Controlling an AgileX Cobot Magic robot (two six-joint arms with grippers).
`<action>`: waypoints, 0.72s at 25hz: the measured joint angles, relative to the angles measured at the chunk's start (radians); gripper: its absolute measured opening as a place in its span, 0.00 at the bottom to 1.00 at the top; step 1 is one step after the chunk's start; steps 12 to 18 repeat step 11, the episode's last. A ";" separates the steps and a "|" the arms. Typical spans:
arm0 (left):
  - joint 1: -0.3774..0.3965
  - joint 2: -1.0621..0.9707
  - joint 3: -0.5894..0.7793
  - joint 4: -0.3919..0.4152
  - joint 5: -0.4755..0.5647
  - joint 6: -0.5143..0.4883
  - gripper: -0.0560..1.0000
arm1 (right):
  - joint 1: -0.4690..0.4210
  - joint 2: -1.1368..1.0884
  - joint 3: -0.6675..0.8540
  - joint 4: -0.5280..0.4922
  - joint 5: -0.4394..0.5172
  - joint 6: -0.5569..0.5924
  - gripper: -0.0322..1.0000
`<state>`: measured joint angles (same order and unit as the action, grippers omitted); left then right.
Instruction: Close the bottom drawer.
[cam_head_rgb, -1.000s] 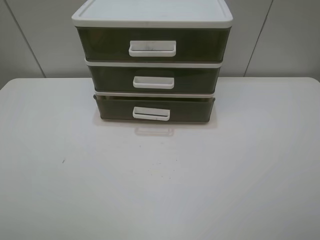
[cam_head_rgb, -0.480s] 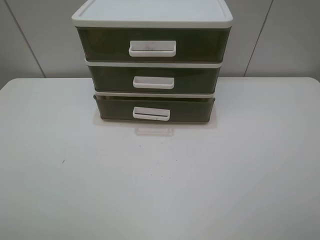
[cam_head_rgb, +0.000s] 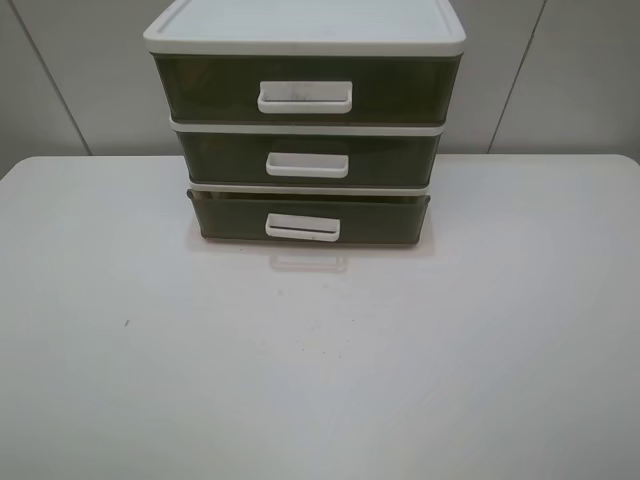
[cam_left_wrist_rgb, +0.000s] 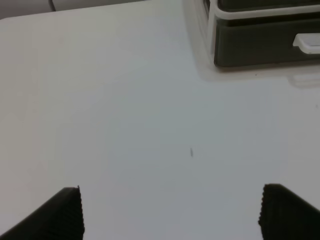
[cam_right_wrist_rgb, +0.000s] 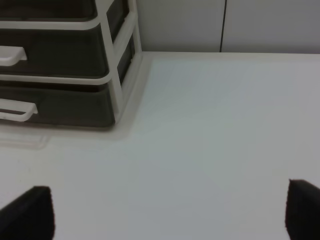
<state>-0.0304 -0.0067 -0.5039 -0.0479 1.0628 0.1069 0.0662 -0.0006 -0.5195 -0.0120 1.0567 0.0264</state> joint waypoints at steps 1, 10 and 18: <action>0.000 0.000 0.000 0.000 0.000 0.000 0.73 | 0.000 0.000 0.000 0.000 0.000 0.000 0.81; 0.000 0.000 0.000 0.000 0.000 0.000 0.73 | 0.011 0.000 0.000 0.000 0.000 0.000 0.81; 0.000 0.000 0.000 0.000 0.000 0.000 0.73 | 0.011 0.000 0.000 0.000 0.000 0.000 0.81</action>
